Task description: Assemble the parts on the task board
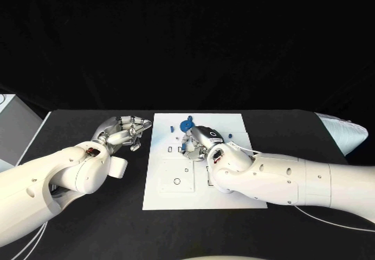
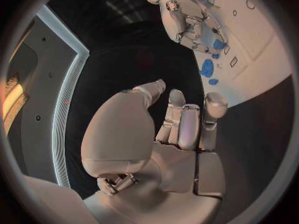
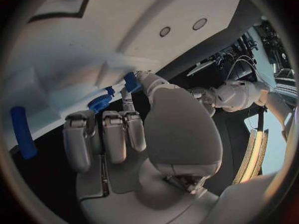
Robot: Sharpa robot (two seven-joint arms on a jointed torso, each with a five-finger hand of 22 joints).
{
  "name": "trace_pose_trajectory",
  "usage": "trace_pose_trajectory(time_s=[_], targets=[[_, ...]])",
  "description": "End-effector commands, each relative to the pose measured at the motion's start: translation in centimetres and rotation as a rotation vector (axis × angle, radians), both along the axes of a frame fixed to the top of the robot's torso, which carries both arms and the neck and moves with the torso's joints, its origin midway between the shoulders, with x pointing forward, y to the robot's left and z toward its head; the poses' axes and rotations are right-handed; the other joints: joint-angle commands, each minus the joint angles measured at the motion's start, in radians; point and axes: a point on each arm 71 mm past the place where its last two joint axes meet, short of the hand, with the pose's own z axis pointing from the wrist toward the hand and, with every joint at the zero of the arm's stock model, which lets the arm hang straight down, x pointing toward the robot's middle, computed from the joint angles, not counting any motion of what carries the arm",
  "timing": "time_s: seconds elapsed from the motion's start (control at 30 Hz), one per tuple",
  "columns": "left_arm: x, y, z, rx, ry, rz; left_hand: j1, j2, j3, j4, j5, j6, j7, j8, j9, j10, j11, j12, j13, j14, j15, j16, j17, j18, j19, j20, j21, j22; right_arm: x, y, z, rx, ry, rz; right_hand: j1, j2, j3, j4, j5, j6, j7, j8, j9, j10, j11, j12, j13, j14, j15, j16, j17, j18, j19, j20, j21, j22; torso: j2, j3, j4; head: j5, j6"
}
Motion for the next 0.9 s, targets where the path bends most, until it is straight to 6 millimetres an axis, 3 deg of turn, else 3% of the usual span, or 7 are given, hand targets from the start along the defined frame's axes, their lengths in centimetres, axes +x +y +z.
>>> trace_pose_trajectory(time_s=[0.03,0.17,0.57,0.7,0.77,0.8,0.9], targets=[[-0.1,-0.2,0.1,-0.002,-0.004,-0.019,-0.005,-0.007,-0.001,0.005,-0.001,-0.008,0.002,0.006,-0.001,-0.005,0.0,0.005,0.001,0.007,0.003,0.005,0.001,-0.011,0.007,-0.001,0.004,0.001,-0.1,0.2,0.0,-0.004,-0.003,0.021,-0.007,-0.002,-0.056,0.029,-0.074,-0.013,0.0,-0.004,-0.004,0.044,0.008,-0.01,0.2,0.104,0.01,0.007,0.263,-0.015,0.104,0.01,0.005,0.263,0.0,-0.0003,-0.0002,-0.001,-0.001],[-0.1,-0.2,0.1,-0.002,-0.004,-0.018,-0.005,-0.007,-0.001,0.005,-0.001,-0.008,0.002,0.007,-0.001,-0.003,0.001,0.007,0.005,0.008,0.004,0.006,0.004,-0.012,0.008,-0.001,0.005,0.002,-0.1,0.2,0.1,0.006,-0.011,0.025,-0.006,0.005,-0.126,0.064,-0.124,-0.023,0.002,-0.001,-0.007,0.037,0.009,-0.018,0.193,0.104,0.011,0.007,0.263,-0.015,0.104,0.013,0.005,0.263,0.0,-0.0002,0.0003,-0.001,-0.001],[0.1,-0.1,-0.1,0.012,-0.001,-0.016,-0.005,-0.008,-0.002,0.005,-0.002,-0.009,0.002,0.007,-0.002,-0.004,0.001,0.008,0.005,0.012,0.004,0.009,0.012,-0.013,0.012,-0.001,0.008,0.008,-0.8,-0.4,0.8,0.059,-0.056,0.031,-0.026,0.016,-0.198,0.069,-0.146,-0.033,0.003,0.002,-0.011,0.028,0.011,-0.027,0.184,0.103,0.013,0.005,0.26,-0.015,0.104,0.014,0.005,0.263,-0.002,0.0006,-0.0006,0.003,0.001],[0.3,0.0,-0.4,0.042,0.012,-0.008,-0.008,-0.008,-0.003,0.008,-0.002,-0.011,0.003,0.009,-0.003,0.001,0.002,0.016,0.013,0.018,0.004,0.014,0.024,-0.015,0.021,0.0,0.014,0.018,-0.9,-1.0,1.6,0.106,-0.077,0.07,-0.017,0.026,-0.211,0.068,-0.108,-0.04,0.005,0.003,-0.014,0.035,0.013,-0.019,0.191,0.104,0.014,0.006,0.263,-0.015,0.104,0.015,0.005,0.263,-0.005,0.0023,-0.0056,0.007,0.008],[0.4,0.0,-0.8,0.072,0.044,-0.008,-0.026,0.0,-0.007,0.027,-0.001,-0.014,0.004,0.012,-0.006,0.01,0.003,0.029,0.024,0.02,0.006,0.016,0.026,-0.015,0.024,0.001,0.018,0.021,-0.8,-1.3,2.4,0.137,-0.083,0.119,-0.009,0.03,-0.21,0.067,-0.093,-0.038,0.006,0.005,-0.014,0.04,0.013,-0.013,0.195,0.104,0.014,0.006,0.261,-0.015,0.104,0.015,0.005,0.263,-0.01,0.0038,-0.0075,0.01,0.01],[0.6,0.0,-1.0,0.091,0.065,-0.015,-0.038,0.008,-0.007,0.041,0.002,-0.016,0.004,0.015,-0.008,0.016,0.003,0.036,0.03,0.02,0.007,0.016,0.024,-0.015,0.022,0.001,0.018,0.018,-0.7,-1.5,2.8,0.155,-0.084,0.14,0.012,0.038,-0.202,0.066,-0.05,-0.035,0.005,0.01,-0.014,0.041,0.012,-0.011,0.197,0.103,0.014,0.004,0.257,-0.015,0.104,0.015,0.005,0.263,-0.013,0.0044,-0.0083,0.011,0.012],[0.8,-0.2,-1.7,0.149,0.115,-0.045,-0.053,0.009,-0.007,0.057,0.003,-0.018,0.003,0.018,-0.01,0.022,0.003,0.044,0.037,0.019,0.006,0.015,0.021,-0.014,0.02,0.001,0.018,0.015,-0.2,-2.3,3.9,0.199,-0.07,0.172,0.032,0.045,-0.192,0.064,-0.031,-0.039,0.006,0.01,-0.016,0.039,0.013,-0.012,0.196,0.103,0.014,0.004,0.256,-0.015,0.104,0.016,0.005,0.263,-0.023,0.0083,-0.0099,0.017,0.012]])
